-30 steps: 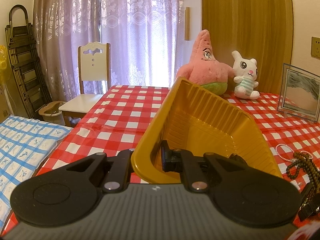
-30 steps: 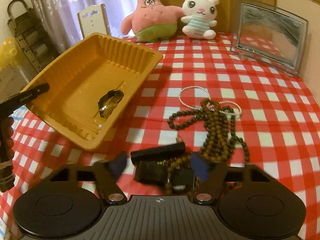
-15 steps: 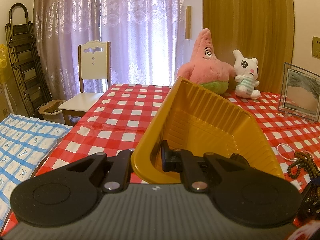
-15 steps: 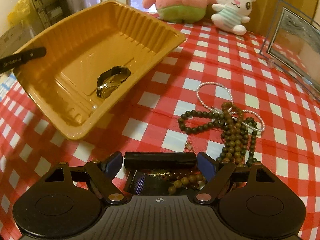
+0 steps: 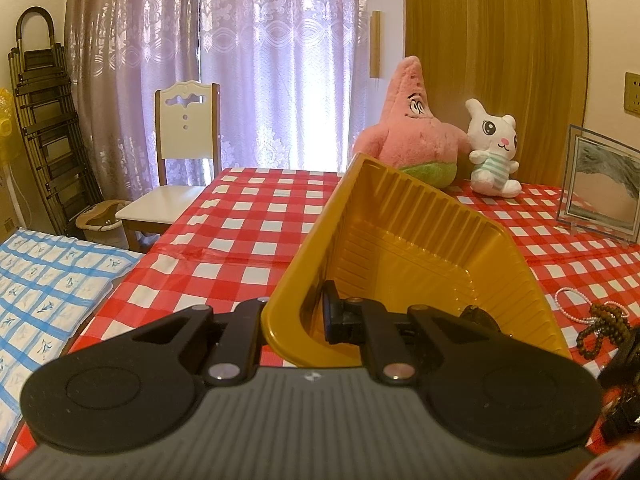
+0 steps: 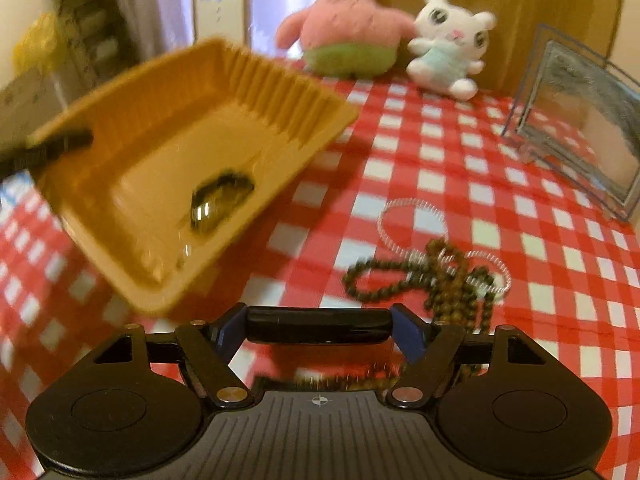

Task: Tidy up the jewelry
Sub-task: 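Carry the black strap item into the tray and open the right gripper, then grasp a dark bead bracelet from the pile with the right gripper, then carry the bead bracelet into the tray and release it with the right gripper, then move the right gripper back over the remaining jewelry pile, then grasp a dark bead necklace with the right gripper and lift it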

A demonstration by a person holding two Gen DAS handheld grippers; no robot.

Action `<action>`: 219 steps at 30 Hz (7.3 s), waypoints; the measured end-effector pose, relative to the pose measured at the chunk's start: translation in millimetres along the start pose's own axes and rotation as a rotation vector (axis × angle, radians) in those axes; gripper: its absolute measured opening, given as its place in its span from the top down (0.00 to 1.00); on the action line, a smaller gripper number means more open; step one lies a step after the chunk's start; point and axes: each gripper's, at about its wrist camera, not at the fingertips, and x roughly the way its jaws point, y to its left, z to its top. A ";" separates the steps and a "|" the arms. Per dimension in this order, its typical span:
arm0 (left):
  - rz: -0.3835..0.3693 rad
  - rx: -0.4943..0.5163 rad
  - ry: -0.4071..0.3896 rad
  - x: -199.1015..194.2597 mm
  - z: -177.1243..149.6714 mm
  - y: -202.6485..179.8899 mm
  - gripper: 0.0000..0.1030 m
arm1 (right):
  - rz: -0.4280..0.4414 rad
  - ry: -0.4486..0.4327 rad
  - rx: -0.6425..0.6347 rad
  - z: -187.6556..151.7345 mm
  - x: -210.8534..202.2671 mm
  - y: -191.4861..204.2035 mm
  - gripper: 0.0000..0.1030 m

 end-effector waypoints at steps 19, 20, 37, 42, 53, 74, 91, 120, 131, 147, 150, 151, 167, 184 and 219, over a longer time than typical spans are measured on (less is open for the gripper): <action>0.001 -0.001 0.000 1.2 -0.6 -0.7 0.89 | 0.312 -0.022 -0.005 47.7 46.4 73.4 0.27; 0.000 -0.001 0.001 1.2 -0.5 -0.6 0.89 | 0.322 -0.018 -0.001 49.3 50.4 73.7 0.27; -0.002 0.005 0.005 10.1 -3.2 -1.4 0.89 | 0.289 -0.133 0.073 49.3 29.7 62.6 0.23; -0.003 0.003 0.003 9.9 -4.0 -1.0 0.89 | 0.170 -0.229 0.200 43.4 -17.7 6.8 0.23; -0.001 0.009 0.006 10.1 -5.7 -0.1 0.89 | -0.147 -0.188 0.369 -12.3 -92.4 -95.8 0.23; 0.005 0.023 -0.003 5.6 -7.0 -1.9 0.90 | -0.024 0.117 0.129 -71.6 -47.8 -7.0 0.46; 0.007 0.023 -0.002 4.8 -6.3 -2.1 0.90 | -0.032 0.048 0.211 -75.6 -55.8 -23.2 0.53; 0.003 0.028 -0.004 4.1 -4.5 -3.9 0.90 | -0.010 -0.154 0.280 -25.2 -93.2 -33.8 0.93; 0.001 0.026 -0.003 5.7 -3.5 -5.4 0.90 | 0.232 -0.200 0.144 35.6 -51.4 31.1 0.93; -0.016 0.017 0.008 8.5 -1.8 -3.1 0.90 | 0.278 -0.145 0.063 65.3 33.4 88.1 0.89; -0.016 0.018 0.008 8.5 -1.9 -3.1 0.90 | 0.280 -0.154 0.067 63.5 26.2 85.8 0.67; -0.015 0.018 0.008 8.5 -1.9 -3.1 0.90 | 0.277 -0.162 0.077 61.9 20.1 83.6 0.65; -0.013 0.015 0.010 10.8 -1.3 -2.8 0.90 | -0.041 0.040 0.068 -54.8 -54.3 22.7 0.65; -0.010 0.024 0.003 8.3 -3.1 -2.3 0.90 | -0.131 0.057 -0.011 -73.7 -38.6 14.5 0.93; -0.018 0.023 -0.009 4.7 0.3 -4.3 0.91 | -0.084 -0.422 0.087 81.8 -193.7 -23.0 0.94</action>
